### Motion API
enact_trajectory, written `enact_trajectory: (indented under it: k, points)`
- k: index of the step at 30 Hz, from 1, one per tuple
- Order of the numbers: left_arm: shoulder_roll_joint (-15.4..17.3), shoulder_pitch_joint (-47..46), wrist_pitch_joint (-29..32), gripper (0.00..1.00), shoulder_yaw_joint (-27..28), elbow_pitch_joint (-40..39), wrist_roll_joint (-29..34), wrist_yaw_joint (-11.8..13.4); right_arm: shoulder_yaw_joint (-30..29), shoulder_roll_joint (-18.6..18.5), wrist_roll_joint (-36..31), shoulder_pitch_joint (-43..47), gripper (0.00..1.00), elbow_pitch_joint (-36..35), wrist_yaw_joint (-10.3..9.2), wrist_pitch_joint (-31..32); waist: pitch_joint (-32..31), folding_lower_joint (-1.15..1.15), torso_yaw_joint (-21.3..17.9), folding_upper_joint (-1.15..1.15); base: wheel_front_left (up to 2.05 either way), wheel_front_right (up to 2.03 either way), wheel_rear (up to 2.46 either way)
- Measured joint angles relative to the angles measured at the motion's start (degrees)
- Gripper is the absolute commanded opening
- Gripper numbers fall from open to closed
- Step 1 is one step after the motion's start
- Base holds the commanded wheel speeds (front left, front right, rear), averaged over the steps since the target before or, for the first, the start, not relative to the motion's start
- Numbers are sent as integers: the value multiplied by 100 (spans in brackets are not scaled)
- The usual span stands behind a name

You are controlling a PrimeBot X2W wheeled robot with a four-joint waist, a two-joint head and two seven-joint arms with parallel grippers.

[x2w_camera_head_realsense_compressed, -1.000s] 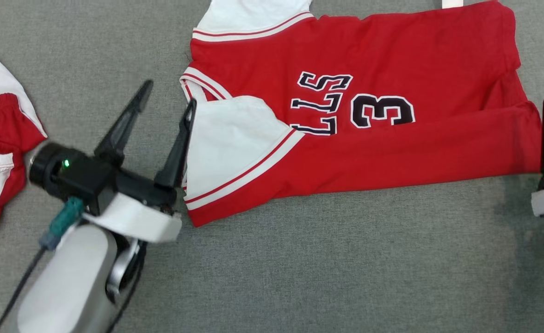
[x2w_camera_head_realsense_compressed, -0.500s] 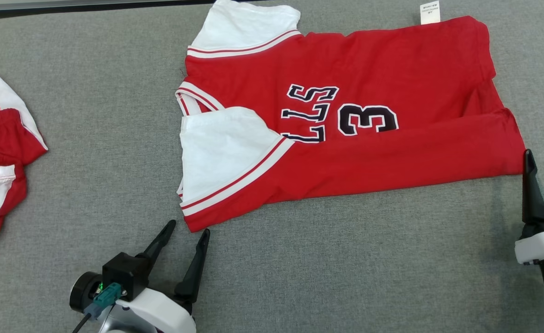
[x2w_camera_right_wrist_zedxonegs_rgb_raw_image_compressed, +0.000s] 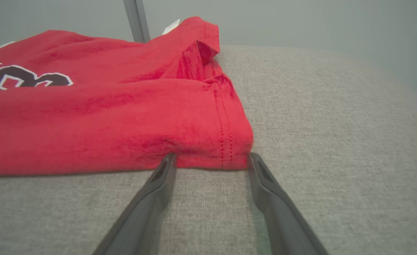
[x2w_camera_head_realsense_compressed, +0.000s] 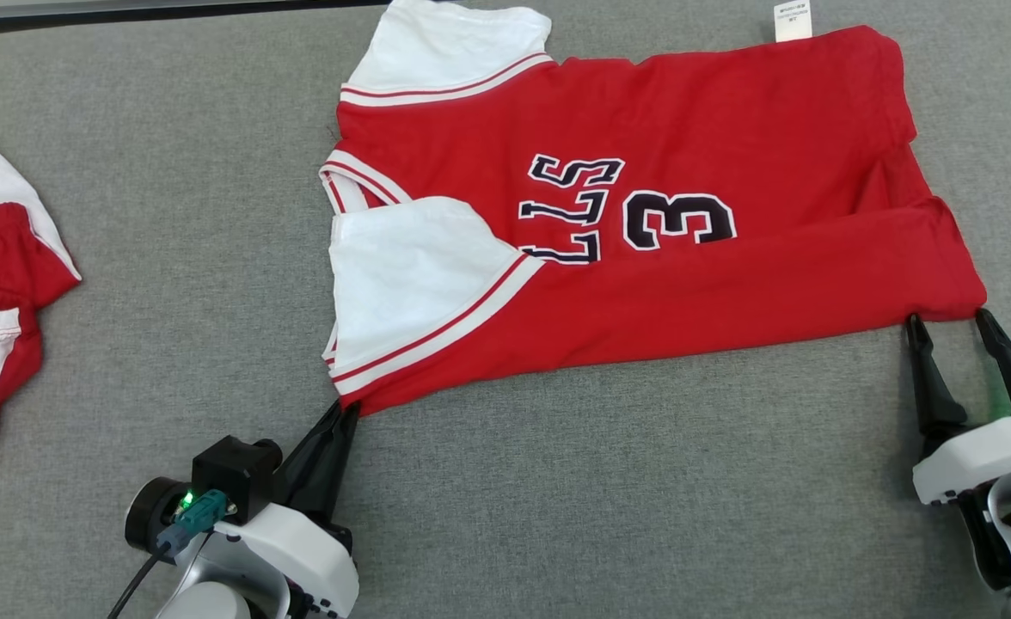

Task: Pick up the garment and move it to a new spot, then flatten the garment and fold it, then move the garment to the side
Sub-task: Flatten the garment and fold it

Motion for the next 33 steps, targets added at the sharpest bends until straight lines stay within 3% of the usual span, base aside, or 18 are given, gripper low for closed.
enact_trajectory:
  k: [10,11,12,13,22,33]
  points:
    - [54,-44,-10,0,-23,2,21,8,243,-149,325,-452,100,522,0,-18,50,0,137,0,0,0,0]
    - [63,-54,-16,0,-23,3,27,8,258,-159,325,-454,90,519,0,-18,47,0,146,0,0,0,0]
    - [75,-65,-18,0,-24,4,30,9,303,-174,324,-453,40,509,0,-16,42,0,151,0,0,0,0]
    - [87,-73,-19,0,-26,5,30,9,354,-196,321,-450,0,505,0,-16,33,0,155,0,0,0,0]
    - [281,75,43,0,-77,-278,-26,-56,483,-394,517,16,0,100,1,-15,-132,0,146,0,0,0,0]
    - [973,1178,840,0,-154,-1699,-355,43,486,-878,899,1036,0,-498,2,-15,-215,0,100,0,0,0,0]
